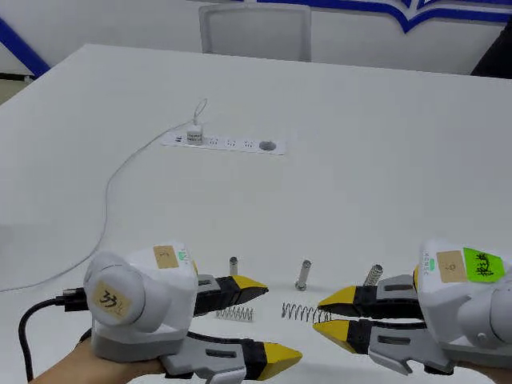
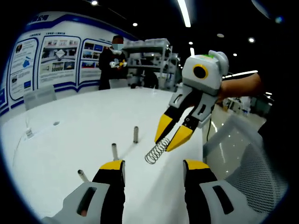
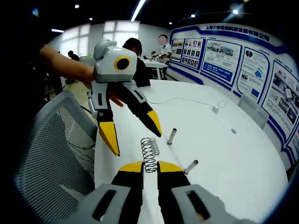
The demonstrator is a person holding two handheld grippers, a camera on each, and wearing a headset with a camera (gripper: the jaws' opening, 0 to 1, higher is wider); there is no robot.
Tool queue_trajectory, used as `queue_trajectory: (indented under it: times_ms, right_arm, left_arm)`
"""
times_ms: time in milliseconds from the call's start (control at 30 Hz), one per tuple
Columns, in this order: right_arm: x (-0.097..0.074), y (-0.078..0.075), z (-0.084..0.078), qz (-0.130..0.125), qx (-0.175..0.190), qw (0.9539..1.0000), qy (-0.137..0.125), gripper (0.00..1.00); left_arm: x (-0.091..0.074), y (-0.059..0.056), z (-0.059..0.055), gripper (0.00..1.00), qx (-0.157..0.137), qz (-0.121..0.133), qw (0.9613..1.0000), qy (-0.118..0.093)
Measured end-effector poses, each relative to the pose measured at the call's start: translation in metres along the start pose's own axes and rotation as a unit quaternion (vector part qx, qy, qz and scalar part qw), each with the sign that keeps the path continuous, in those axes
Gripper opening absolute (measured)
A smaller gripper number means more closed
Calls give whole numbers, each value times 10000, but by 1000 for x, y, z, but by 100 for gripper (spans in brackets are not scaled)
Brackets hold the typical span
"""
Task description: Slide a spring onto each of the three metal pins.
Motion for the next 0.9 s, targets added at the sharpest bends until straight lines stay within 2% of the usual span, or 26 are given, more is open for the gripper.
queue_trajectory:
  times_ms: [167, 400, 467, 900]
  right_arm:
    - [-1, 2, 2, 35, -84, 10000, 30, 11]
    - [2, 9, 5, 222, -289, 9993, 125, 11]
    - [3, 9, 6, 253, -332, 9990, 157, 11]
    - [9, 12, 11, 423, -472, 9978, 176, 11]
  left_arm:
    - [1, -2, 1, 46, 76, -81, 9999, -14]
    - [0, -3, 0, 36, 151, -210, 9997, -29]
    - [0, -5, 0, 35, 107, -301, 9995, -25]
    - [-1, -8, -3, 17, 45, -453, 9990, -14]
Point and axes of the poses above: the centre of the closed fingertips' face, and the gripper's own axes: x roughly forward along the fingers, y roughly to its left, z roughly out of its top, the point moved 6 cm from there along -x, roughly backward along the fingers, and after that the axes turned 9 degrees about z, right-handed, at the moved point
